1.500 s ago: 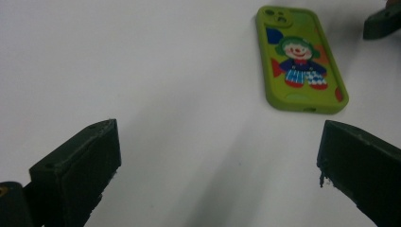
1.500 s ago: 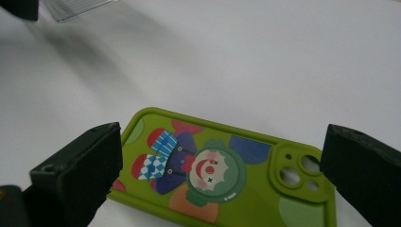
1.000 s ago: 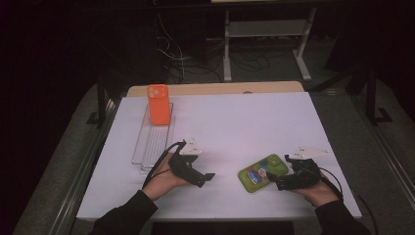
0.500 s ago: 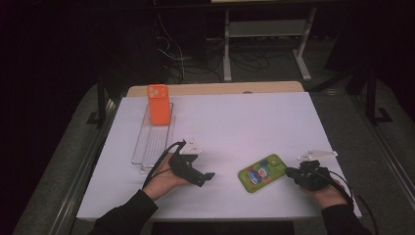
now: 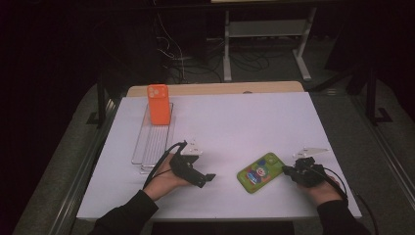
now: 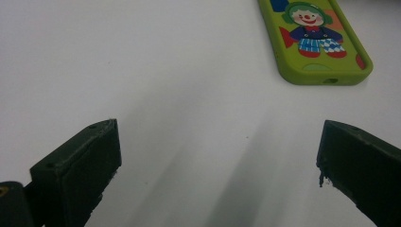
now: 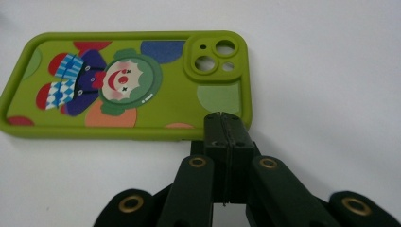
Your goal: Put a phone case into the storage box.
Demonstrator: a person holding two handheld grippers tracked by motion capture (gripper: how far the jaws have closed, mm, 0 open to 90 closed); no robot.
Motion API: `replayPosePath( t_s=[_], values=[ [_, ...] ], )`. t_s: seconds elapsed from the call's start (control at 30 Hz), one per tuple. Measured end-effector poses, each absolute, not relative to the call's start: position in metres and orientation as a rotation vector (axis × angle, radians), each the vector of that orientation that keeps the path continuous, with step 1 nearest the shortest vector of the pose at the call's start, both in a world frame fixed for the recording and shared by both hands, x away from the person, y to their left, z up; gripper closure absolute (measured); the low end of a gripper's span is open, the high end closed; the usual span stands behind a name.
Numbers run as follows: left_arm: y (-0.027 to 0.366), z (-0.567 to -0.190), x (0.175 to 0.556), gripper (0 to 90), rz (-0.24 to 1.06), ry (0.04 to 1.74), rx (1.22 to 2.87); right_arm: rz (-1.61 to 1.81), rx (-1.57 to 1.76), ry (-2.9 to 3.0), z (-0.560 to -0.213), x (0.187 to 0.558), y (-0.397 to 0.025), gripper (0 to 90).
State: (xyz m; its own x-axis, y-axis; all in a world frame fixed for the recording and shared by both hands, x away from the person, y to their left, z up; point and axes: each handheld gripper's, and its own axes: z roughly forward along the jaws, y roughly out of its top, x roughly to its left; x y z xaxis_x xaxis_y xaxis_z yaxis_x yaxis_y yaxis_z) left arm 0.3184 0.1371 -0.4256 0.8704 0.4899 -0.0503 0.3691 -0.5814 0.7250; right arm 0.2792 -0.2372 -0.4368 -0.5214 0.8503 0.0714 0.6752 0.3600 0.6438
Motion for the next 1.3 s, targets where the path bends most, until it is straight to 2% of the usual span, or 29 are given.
replayPosePath(
  t_s=[0.47, 1.3],
  values=[
    [0.136, -0.427, 0.318, 0.5, 0.193, 0.62, 2.257, 0.945, 1.318, 2.376, -0.438, 0.312, -0.212, 88.3],
    [0.138, -0.427, 0.32, 0.4, 0.139, 0.639, 2.256, 0.99, 1.174, 2.503, -0.438, 0.356, -0.136, 88.4]
  ],
)
